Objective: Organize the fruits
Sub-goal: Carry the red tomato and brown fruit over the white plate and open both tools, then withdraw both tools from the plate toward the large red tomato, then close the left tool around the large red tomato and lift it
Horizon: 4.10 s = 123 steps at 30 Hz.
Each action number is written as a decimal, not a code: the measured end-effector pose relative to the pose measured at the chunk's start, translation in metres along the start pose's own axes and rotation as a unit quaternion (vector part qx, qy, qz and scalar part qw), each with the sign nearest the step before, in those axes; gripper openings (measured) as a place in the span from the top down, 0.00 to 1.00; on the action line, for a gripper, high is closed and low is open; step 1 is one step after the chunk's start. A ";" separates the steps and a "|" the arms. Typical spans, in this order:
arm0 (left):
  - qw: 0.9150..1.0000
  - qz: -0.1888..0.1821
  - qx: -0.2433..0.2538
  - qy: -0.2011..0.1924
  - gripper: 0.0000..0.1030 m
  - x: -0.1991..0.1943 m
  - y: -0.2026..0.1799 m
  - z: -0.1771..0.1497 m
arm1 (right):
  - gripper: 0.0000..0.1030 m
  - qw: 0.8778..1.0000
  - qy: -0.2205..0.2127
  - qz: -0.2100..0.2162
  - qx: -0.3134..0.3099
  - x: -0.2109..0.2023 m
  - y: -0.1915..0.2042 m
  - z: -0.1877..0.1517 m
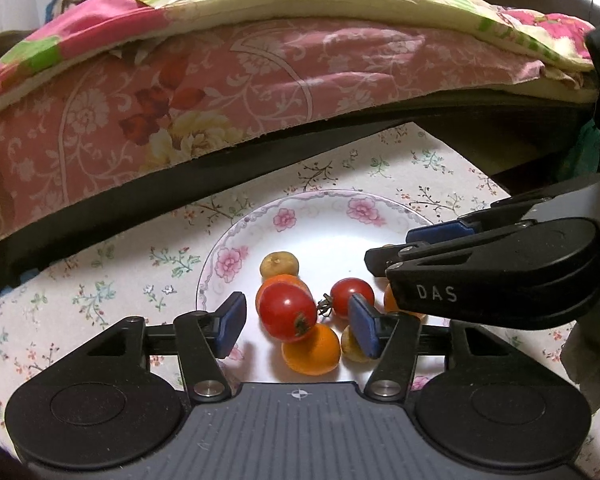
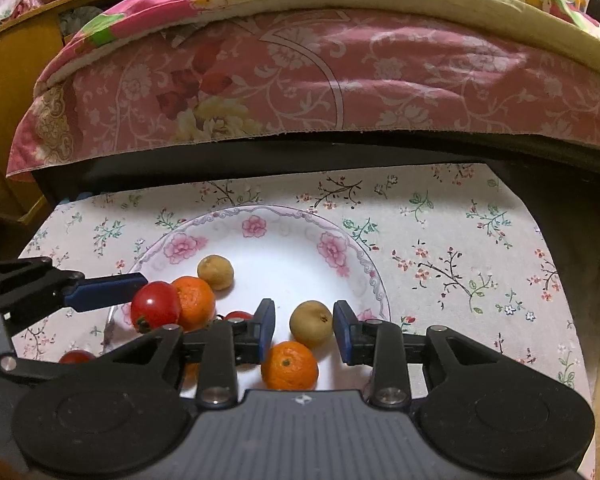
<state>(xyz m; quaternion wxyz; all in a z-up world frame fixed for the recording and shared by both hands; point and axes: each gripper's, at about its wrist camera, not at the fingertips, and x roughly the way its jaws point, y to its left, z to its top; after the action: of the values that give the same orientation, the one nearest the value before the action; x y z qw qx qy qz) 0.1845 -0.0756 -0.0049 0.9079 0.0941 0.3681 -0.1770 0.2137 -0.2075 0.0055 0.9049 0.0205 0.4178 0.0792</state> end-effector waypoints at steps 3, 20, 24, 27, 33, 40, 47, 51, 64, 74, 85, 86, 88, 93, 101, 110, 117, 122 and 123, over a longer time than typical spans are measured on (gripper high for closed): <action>1.000 0.007 -0.001 0.001 0.36 -0.003 0.001 0.001 | 0.69 1.000 -0.004 -0.004 0.005 -0.003 -0.002 0.002; 1.000 0.030 0.000 0.001 0.30 -0.055 0.008 0.000 | 0.69 1.000 -0.026 -0.004 0.002 -0.050 0.010 -0.001; 0.999 0.033 -0.003 0.004 0.29 -0.064 0.013 -0.004 | 0.69 1.000 -0.023 -0.001 0.010 -0.057 0.013 -0.006; 0.999 0.037 -0.003 0.006 0.29 -0.072 0.015 -0.008 | 0.69 1.000 -0.022 0.006 0.002 -0.063 0.021 -0.012; 0.999 0.042 0.001 0.016 0.28 -0.081 0.020 -0.018 | 0.68 0.999 -0.017 0.023 -0.014 -0.071 0.044 -0.018; 0.998 0.050 -0.012 0.021 0.27 -0.092 0.032 -0.029 | 0.68 0.999 -0.007 0.029 -0.024 -0.073 0.062 -0.021; 0.998 0.061 -0.023 0.023 0.27 -0.104 0.042 -0.038 | 0.68 0.999 0.000 0.036 -0.033 -0.076 0.078 -0.027; 0.997 0.065 -0.028 0.023 0.24 -0.109 0.045 -0.043 | 0.68 0.999 0.001 0.039 -0.039 -0.077 0.087 -0.029; 0.997 0.062 -0.021 0.038 0.23 -0.114 0.050 -0.062 | 0.68 0.998 0.020 0.037 -0.049 -0.076 0.102 -0.039; 0.996 0.059 -0.009 0.062 0.21 -0.114 0.052 -0.083 | 0.67 0.996 0.037 0.040 -0.064 -0.072 0.115 -0.051; 0.995 0.074 0.005 0.066 0.18 -0.114 0.059 -0.094 | 0.67 0.996 0.048 0.039 -0.069 -0.069 0.123 -0.059; 0.995 0.076 0.008 0.066 0.18 -0.114 0.058 -0.094 | 0.67 0.996 0.049 0.039 -0.069 -0.069 0.124 -0.060; 0.995 0.077 0.012 0.068 0.17 -0.114 0.058 -0.095 | 0.67 0.996 0.051 0.038 -0.070 -0.068 0.124 -0.060; 0.994 0.082 0.017 0.068 0.17 -0.114 0.059 -0.097 | 0.67 0.995 0.051 0.040 -0.071 -0.067 0.125 -0.061; 0.994 0.082 0.023 0.074 0.17 -0.113 0.063 -0.101 | 0.67 0.996 0.053 0.046 -0.063 -0.063 0.123 -0.062; 0.994 0.079 0.011 0.081 0.17 -0.113 0.073 -0.107 | 0.67 0.996 0.039 0.058 -0.059 -0.057 0.130 -0.059; 0.995 0.064 -0.002 0.076 0.17 -0.118 0.083 -0.108 | 0.67 0.997 0.038 0.067 -0.032 -0.040 0.131 -0.052; 0.996 0.041 -0.035 0.067 0.17 -0.126 0.102 -0.109 | 0.65 0.997 0.037 0.065 -0.026 -0.030 0.130 -0.050; 0.996 0.041 -0.039 0.066 0.17 -0.127 0.105 -0.109 | 0.61 0.997 0.039 0.066 -0.023 -0.027 0.130 -0.049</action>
<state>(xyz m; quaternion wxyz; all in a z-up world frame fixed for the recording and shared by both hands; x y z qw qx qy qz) 0.0719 0.0862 0.0106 0.8909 0.0852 0.4301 -0.1187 0.1424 -0.0852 0.0073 0.8811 0.0238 0.4481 0.1495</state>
